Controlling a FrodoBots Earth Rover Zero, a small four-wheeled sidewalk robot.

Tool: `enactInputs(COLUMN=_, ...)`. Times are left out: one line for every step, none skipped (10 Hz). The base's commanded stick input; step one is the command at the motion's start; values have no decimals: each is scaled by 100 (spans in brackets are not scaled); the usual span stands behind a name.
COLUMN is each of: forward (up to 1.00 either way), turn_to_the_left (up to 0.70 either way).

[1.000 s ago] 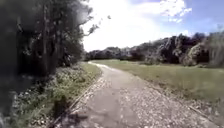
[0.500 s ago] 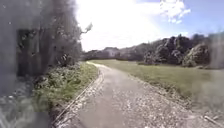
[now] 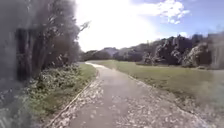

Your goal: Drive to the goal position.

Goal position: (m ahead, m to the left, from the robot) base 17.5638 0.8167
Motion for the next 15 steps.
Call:
enactInputs(forward=70, turn_to_the_left=0)
enactInputs(forward=70, turn_to_the_left=0)
enactInputs(forward=70, turn_to_the_left=0)
enactInputs(forward=70, turn_to_the_left=0)
enactInputs(forward=70, turn_to_the_left=0)
enactInputs(forward=70, turn_to_the_left=0)
enactInputs(forward=70, turn_to_the_left=0)
enactInputs(forward=70, turn_to_the_left=0)
enactInputs(forward=70, turn_to_the_left=0)
enactInputs(forward=70, turn_to_the_left=0)
enactInputs(forward=70, turn_to_the_left=0)
enactInputs(forward=70, turn_to_the_left=0)
enactInputs(forward=70, turn_to_the_left=0)
enactInputs(forward=70, turn_to_the_left=0)
enactInputs(forward=70, turn_to_the_left=0)
